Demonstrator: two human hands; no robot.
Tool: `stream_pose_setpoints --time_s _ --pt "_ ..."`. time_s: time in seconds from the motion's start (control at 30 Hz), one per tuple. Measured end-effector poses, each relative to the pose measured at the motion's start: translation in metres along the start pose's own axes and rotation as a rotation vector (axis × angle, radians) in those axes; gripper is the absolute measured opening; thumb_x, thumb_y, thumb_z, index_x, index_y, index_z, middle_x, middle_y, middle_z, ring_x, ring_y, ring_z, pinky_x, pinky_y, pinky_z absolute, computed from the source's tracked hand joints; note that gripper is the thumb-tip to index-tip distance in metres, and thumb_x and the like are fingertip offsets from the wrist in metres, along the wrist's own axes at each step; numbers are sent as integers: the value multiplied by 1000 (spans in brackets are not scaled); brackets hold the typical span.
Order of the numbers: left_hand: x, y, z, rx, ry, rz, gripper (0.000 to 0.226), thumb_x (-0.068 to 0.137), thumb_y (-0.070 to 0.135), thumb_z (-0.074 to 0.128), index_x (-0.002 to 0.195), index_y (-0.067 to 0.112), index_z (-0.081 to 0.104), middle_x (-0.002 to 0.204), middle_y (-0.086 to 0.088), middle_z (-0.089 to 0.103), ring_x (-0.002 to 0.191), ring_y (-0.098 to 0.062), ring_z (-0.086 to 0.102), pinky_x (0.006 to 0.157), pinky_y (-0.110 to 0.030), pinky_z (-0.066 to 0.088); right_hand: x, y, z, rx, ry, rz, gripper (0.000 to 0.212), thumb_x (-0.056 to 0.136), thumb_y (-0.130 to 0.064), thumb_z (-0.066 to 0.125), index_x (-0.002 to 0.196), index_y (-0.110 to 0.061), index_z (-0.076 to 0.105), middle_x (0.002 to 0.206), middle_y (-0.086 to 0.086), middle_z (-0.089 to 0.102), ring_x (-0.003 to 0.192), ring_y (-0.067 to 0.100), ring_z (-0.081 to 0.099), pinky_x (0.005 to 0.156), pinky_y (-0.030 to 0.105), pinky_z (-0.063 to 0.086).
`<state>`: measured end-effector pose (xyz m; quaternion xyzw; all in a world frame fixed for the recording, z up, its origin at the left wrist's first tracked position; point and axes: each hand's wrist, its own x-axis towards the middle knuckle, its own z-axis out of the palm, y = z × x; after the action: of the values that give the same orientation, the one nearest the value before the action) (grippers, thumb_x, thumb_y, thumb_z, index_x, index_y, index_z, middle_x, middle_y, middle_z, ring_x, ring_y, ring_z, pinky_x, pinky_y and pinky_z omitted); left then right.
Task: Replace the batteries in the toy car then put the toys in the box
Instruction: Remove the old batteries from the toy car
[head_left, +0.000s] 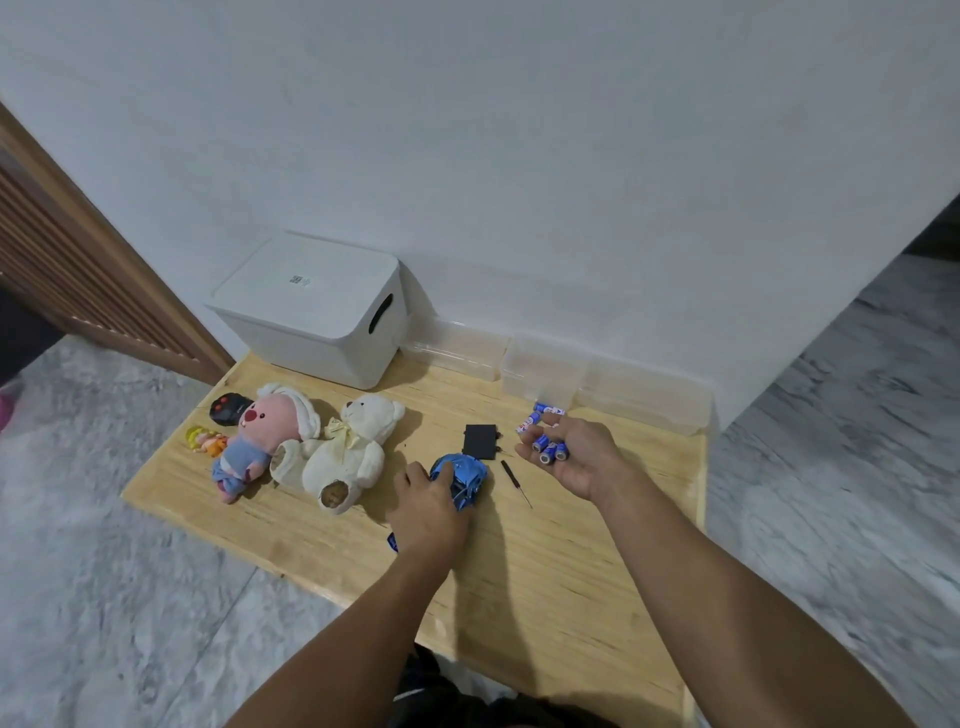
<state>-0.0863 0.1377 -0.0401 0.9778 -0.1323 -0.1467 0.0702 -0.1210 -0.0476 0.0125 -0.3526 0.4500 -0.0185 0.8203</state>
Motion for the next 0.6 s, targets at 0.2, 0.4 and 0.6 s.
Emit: stream_pose_setpoints --time_s 0.2,0.4,0.6 --pt "-1 18 -1 136 81 40 57 88 56 51 136 26 42 132 -7 38 122 -27 35 98 -41 39 1 -14 -22 81 136 -21 23 95 9 43 114 5 54 98 24 59 81 30 63 68 45 57" --pt "18 84 -18 -281 94 279 41 90 25 56 129 13 59 123 -8 60 116 -24 46 98 -31 38 12 -30 -56 238 270 -40 31 96 8 31 121 3 49 108 26 57 75 29 57 77 47 50" --pt "36 153 -43 -1011 -412 1 18 93 6 51 104 7 65 115 -19 65 94 -28 61 84 -35 49 20 -47 -80 319 303 -80 25 99 0 34 120 -2 47 85 15 55 67 24 54 83 44 52"
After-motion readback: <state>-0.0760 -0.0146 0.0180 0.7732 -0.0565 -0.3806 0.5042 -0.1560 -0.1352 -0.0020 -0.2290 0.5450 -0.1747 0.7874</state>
